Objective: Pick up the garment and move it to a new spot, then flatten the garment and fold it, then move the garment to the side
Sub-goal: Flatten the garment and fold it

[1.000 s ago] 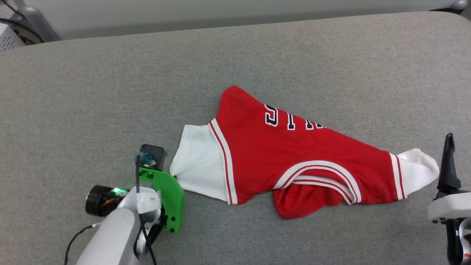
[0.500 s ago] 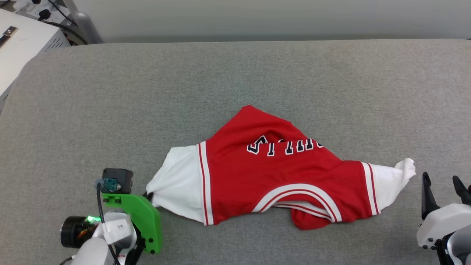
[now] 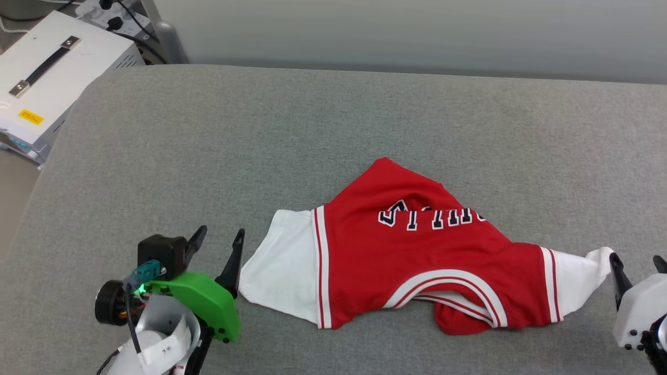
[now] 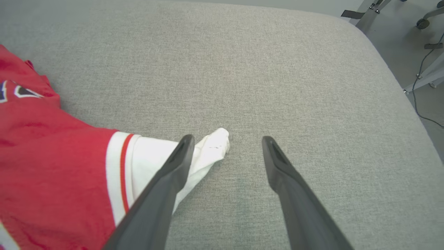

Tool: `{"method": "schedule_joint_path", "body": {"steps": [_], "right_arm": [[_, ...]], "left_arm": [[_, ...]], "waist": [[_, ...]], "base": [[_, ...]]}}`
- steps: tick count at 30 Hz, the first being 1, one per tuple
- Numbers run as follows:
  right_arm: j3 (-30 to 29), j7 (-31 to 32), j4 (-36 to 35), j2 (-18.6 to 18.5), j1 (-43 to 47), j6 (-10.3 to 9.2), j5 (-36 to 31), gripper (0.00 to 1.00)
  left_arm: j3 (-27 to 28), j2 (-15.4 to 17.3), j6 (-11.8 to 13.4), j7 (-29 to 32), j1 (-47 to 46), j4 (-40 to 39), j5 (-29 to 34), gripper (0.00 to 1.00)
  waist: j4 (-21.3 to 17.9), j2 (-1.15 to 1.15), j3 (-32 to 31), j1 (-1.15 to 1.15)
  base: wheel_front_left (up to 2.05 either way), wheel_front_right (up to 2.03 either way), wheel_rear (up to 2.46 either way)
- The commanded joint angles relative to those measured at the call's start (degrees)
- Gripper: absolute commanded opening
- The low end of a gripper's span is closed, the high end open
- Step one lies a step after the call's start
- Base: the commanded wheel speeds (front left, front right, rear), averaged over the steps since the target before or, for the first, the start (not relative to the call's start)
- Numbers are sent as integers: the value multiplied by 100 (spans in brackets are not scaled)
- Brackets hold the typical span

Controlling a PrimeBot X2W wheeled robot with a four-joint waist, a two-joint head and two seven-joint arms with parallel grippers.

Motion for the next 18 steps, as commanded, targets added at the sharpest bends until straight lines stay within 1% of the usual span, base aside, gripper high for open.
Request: {"method": "schedule_joint_path", "body": {"steps": [1,5,8,11,14,16,18], "right_arm": [[80,326,-127,-167,26,-5,107,100],[262,1475,-342,-622,-122,-5,372,100],[176,2221,-353,-761,-340,-5,623,100],[202,2948,-283,-1019,-479,-5,688,100],[180,3429,-153,-1132,-651,-5,815,100],[176,3621,-44,-1243,-718,-5,794,100],[169,3733,81,-1273,-782,-5,845,100]], "left_arm": [[40,25,-25,-268,-109,6,73,100],[25,35,-89,-766,-127,35,183,100],[-31,5,-131,-901,-153,59,201,100],[-90,-30,-174,-978,-219,90,204,100],[-123,-58,-183,-1047,-293,139,215,100],[-142,-81,-181,-1090,-336,163,221,100],[-165,-98,-181,-1126,-366,192,229,100]], "waist": [[138,66,-47,0],[291,66,-14,0],[418,66,51,0],[541,66,153,0],[644,66,270,0],[705,66,344,0],[757,66,406,0]], "base": [[0,0,0],[0,0,0],[0,0,0],[0,0,0],[0,0,0],[0,0,0],[0,0,0]]}}
